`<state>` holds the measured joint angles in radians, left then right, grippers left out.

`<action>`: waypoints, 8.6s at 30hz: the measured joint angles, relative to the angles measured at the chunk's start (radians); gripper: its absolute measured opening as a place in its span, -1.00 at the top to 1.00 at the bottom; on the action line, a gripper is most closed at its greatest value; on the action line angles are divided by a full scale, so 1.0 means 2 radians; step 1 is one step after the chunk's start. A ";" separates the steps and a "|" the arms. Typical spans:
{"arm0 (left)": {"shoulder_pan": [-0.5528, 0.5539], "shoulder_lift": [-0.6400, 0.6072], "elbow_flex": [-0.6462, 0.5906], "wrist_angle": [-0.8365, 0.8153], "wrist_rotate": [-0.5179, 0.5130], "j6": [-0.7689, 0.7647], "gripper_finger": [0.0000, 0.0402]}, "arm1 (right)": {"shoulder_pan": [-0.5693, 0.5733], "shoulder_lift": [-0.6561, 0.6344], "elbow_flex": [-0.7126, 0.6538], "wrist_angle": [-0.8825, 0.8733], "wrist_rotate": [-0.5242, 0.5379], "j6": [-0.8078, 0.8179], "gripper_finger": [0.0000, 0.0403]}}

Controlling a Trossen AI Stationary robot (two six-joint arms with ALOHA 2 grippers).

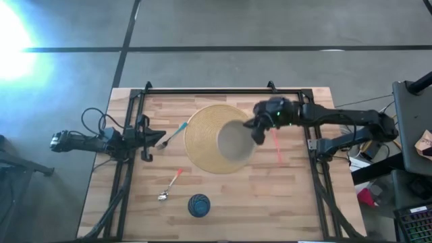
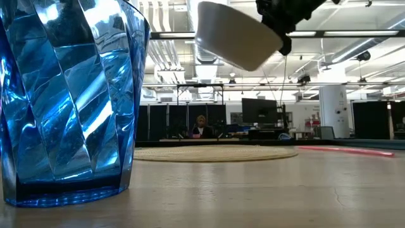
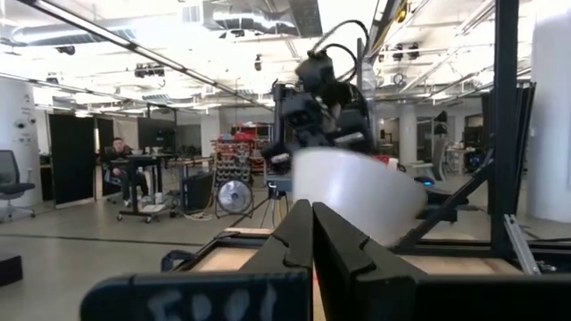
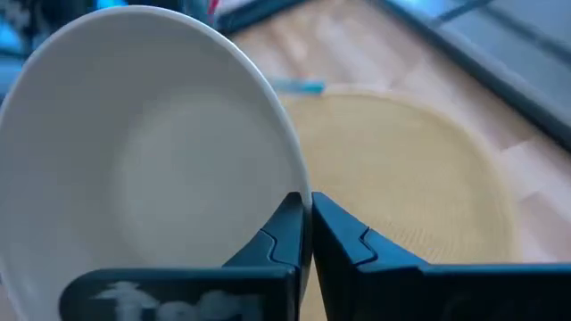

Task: Pick & Place Utensil
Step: Put the gray bowl on the brown mat, then put the blue cup on the mat to the top left of the gray bowl

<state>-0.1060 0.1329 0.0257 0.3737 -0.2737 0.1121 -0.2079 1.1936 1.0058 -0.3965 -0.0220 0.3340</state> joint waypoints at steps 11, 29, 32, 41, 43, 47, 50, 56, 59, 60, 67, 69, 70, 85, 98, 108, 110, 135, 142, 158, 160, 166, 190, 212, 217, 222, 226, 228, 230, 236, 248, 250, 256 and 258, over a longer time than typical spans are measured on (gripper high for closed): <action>0.000 0.000 0.000 0.000 -0.010 0.016 0.99 | -0.103 0.005 0.030 0.059 0.000 0.003 0.94; 0.000 0.000 0.000 -0.002 -0.012 0.035 0.99 | -0.131 0.163 0.218 -0.130 -0.006 -0.042 0.94; 0.000 0.000 0.000 -0.004 -0.012 0.035 0.99 | -0.135 0.193 0.223 -0.146 -0.040 -0.045 0.94; 0.000 0.000 0.000 -0.004 -0.012 0.035 0.99 | -0.138 0.277 0.223 -0.171 -0.098 -0.040 0.94; 0.000 0.000 0.000 -0.004 -0.012 0.035 0.99 | -0.138 0.293 0.223 -0.177 -0.098 -0.043 0.94; 0.000 0.000 0.000 -0.004 -0.012 0.035 0.99 | -0.139 0.318 0.223 -0.179 -0.102 -0.049 0.94; 0.000 0.000 0.000 -0.004 -0.012 0.034 0.99 | -0.138 0.333 0.223 -0.178 -0.118 -0.051 0.94; 0.000 0.000 0.000 -0.004 -0.012 0.034 0.99 | -0.134 0.348 0.223 -0.174 -0.124 -0.051 0.94; 0.000 0.000 0.000 -0.004 -0.012 0.034 0.99 | -0.124 0.355 0.223 -0.172 -0.122 -0.051 0.94; 0.000 0.000 0.000 -0.004 -0.012 0.034 0.99 | -0.118 0.358 0.223 -0.170 -0.120 -0.051 0.94; 0.000 0.000 0.000 -0.004 -0.012 0.034 0.99 | -0.093 0.380 0.222 -0.124 -0.121 -0.052 0.94; 0.000 0.000 0.000 -0.004 -0.012 0.034 0.99 | -0.092 0.383 0.222 -0.119 -0.120 -0.052 0.94; 0.000 0.000 0.000 -0.004 -0.012 0.034 0.99 | -0.092 0.384 0.222 -0.119 -0.120 -0.052 0.94; 0.000 0.000 0.000 -0.004 -0.015 0.034 0.99 | -0.090 0.385 0.222 -0.121 -0.120 -0.079 0.94; 0.000 0.000 0.000 -0.004 -0.014 0.034 0.99 | -0.090 0.385 0.222 -0.129 -0.119 -0.100 0.72; 0.000 0.000 0.000 -0.004 -0.014 0.013 0.99 | -0.091 0.373 0.222 -0.154 -0.121 -0.108 0.33; 0.000 0.000 0.000 -0.006 -0.014 0.009 0.99 | -0.091 0.365 0.222 -0.164 -0.120 -0.115 0.29; 0.000 0.006 0.004 0.033 -0.014 -0.042 0.15 | -0.010 0.129 0.134 -0.183 -0.120 -0.156 0.32; 0.000 0.028 0.017 0.031 -0.013 -0.079 0.15 | 0.007 0.032 0.023 -0.083 -0.120 -0.171 0.38; 0.000 0.235 0.195 -0.137 -0.013 -0.120 0.16 | 0.007 -0.077 -0.111 0.069 -0.119 -0.175 0.34; 0.000 0.258 0.242 -0.205 -0.013 -0.123 0.16 | 0.007 -0.079 -0.115 0.073 -0.119 -0.181 0.36; 0.000 0.327 0.384 -0.387 -0.007 -0.173 0.16 | 0.007 -0.076 -0.115 0.074 -0.119 -0.185 0.42; -0.042 0.543 0.612 -0.636 0.162 -0.309 0.16 | 0.007 -0.072 -0.190 0.156 -0.119 -0.187 0.37; -0.130 0.660 0.690 -0.637 0.183 -0.353 0.16 | 0.007 -0.073 -0.184 0.163 -0.119 -0.180 0.49; -0.136 0.696 0.707 -0.656 0.183 -0.347 0.16 | 0.007 -0.073 -0.185 0.163 -0.119 -0.180 0.53; -0.139 0.725 0.719 -0.667 0.185 -0.347 0.16 | 0.007 -0.073 -0.185 0.163 -0.119 -0.181 0.57; -0.146 0.744 0.728 -0.667 0.189 -0.347 0.16 | 0.007 -0.073 -0.185 0.163 -0.119 -0.182 0.60; -0.150 0.752 0.731 -0.666 0.190 -0.347 0.16 | 0.007 -0.073 -0.185 0.163 -0.119 -0.181 0.62; -0.152 0.758 0.731 -0.666 0.190 -0.347 0.16 | 0.007 -0.073 -0.185 0.163 -0.119 -0.182 0.63; -0.154 0.768 0.730 -0.662 0.183 -0.347 0.17 | 0.007 -0.073 -0.185 0.163 -0.119 -0.182 0.63; -0.154 0.800 0.729 -0.654 0.175 -0.348 0.16 | 0.007 -0.073 -0.185 0.163 -0.119 -0.182 0.55; -0.154 0.806 0.729 -0.654 0.175 -0.348 0.17 | 0.007 -0.073 -0.185 0.163 -0.119 -0.182 0.56; -0.155 0.815 0.729 -0.653 0.175 -0.348 0.16 | 0.007 -0.073 -0.185 0.163 -0.119 -0.183 0.62; -0.155 0.819 0.729 -0.653 0.175 -0.348 0.17 | 0.007 -0.073 -0.185 0.163 -0.119 -0.184 0.64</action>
<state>-0.4152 1.7714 1.4834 -0.9321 0.0769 -0.5836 -0.1947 1.0473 0.6353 -0.0708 -0.2604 -0.0341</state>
